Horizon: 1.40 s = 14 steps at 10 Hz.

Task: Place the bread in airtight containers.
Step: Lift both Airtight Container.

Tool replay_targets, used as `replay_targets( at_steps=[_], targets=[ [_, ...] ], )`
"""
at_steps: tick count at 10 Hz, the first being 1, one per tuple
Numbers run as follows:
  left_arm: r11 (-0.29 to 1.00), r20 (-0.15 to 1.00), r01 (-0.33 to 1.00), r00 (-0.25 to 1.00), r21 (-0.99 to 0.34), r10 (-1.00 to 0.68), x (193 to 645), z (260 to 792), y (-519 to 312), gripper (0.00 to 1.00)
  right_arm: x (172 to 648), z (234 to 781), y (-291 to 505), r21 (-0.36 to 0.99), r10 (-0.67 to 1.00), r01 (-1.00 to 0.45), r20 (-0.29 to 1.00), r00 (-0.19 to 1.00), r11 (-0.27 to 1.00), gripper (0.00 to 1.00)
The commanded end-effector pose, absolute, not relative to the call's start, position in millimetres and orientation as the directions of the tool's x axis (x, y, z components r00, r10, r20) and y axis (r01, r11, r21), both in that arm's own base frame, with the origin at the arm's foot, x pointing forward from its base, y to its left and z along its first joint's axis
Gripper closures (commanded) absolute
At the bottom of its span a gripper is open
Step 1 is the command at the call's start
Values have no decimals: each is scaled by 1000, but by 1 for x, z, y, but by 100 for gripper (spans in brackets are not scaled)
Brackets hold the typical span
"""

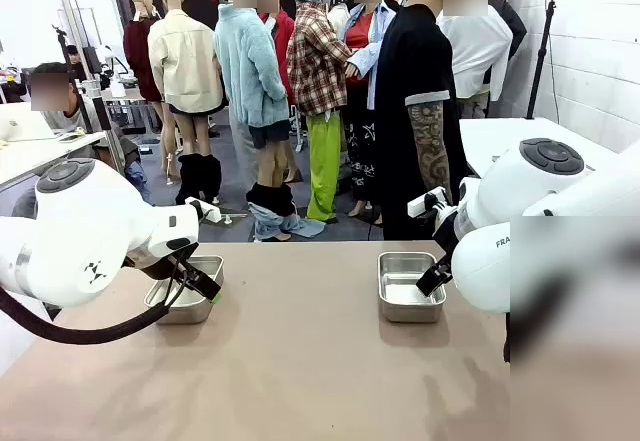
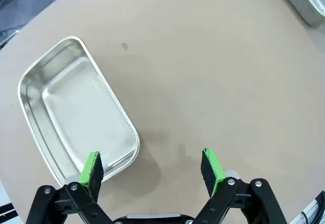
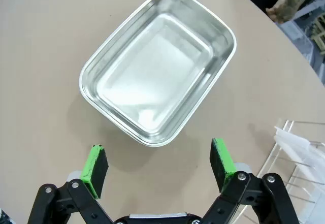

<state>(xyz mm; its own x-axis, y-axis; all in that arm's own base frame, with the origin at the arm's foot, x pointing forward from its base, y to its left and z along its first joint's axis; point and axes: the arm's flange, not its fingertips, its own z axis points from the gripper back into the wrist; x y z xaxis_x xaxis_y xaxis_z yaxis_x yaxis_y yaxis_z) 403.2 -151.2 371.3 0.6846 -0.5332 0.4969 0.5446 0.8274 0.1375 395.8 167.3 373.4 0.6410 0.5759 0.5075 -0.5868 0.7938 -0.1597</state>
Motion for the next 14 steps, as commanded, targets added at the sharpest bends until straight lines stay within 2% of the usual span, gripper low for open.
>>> replay_targets(
  at_steps=[1, 11, 14],
  targets=[
    [827, 497, 545, 685, 138, -533, 403, 371, -151, 0, 396, 373, 167, -160, 576, -587, 507, 641, 794, 0],
    [826, 497, 546, 683, 138, -535, 403, 371, -152, 0, 396, 373, 167, -160, 576, -587, 507, 641, 794, 0],
    [764, 544, 604, 572, 226, -614, 411, 443, -158, 0, 391, 432, 170, -255, 593, -564, 568, 570, 786, 0]
  ],
)
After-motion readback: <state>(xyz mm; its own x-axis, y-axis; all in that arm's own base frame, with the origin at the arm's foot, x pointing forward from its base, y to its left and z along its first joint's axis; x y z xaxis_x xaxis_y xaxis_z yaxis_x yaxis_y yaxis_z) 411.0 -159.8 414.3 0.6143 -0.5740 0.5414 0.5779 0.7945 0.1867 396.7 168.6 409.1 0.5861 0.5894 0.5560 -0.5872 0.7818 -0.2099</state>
